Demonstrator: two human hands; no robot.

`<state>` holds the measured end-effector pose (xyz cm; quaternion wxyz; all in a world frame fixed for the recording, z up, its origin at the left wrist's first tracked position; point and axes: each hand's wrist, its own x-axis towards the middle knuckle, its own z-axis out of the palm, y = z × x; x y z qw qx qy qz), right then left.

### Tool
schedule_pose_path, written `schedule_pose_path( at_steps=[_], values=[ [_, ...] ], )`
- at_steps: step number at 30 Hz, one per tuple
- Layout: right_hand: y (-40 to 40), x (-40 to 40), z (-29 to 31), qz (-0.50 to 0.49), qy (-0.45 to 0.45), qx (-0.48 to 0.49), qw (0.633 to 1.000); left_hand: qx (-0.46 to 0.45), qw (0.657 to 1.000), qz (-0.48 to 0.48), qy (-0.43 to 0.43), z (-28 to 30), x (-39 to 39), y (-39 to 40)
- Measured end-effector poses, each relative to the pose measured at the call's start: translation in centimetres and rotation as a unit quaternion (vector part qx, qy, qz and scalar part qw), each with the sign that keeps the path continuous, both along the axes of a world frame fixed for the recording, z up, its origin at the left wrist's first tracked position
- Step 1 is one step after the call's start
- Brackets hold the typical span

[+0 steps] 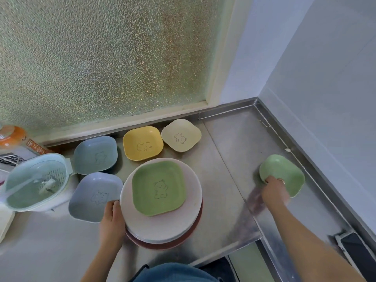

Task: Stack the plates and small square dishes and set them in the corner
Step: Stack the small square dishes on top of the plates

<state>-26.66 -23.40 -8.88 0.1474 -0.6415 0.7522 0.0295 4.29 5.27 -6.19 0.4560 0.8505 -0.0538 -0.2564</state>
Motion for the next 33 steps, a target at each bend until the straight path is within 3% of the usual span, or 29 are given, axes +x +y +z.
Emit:
schedule_pose_path(
  at_steps=[5,9,15,18,20,28,33],
  values=[
    [3.4,2.4,0.7,0.1,-0.027,-0.084,0.991,0.005,1.0,0.001,-0.004,-0.3,0.0,0.1],
    [6.5,5.9,1.8,0.218,-0.121,-0.158,0.955,0.011,1.0,-0.006,0.001,-0.5,0.1,0.4],
    [13.3,11.6,5.3,0.427,-0.237,-0.243,0.838,-0.013,1.0,-0.021,0.015,0.5,-0.2,0.6],
    [15.8,13.1,6.0,0.525,-0.223,-0.27,0.776,-0.022,0.999,-0.026,0.017,0.2,0.0,1.0],
    [16.9,13.7,5.8,0.565,-0.198,-0.266,0.755,-0.02,0.999,-0.034,0.026,-0.3,0.1,1.3],
    [19.2,15.7,6.6,0.572,-0.141,-0.169,0.79,-0.017,0.998,-0.056,0.03,0.4,0.1,1.5],
    [19.2,17.5,8.0,0.598,-0.096,-0.069,0.793,-0.02,0.997,-0.063,0.029,-0.1,0.3,1.6]
  ],
)
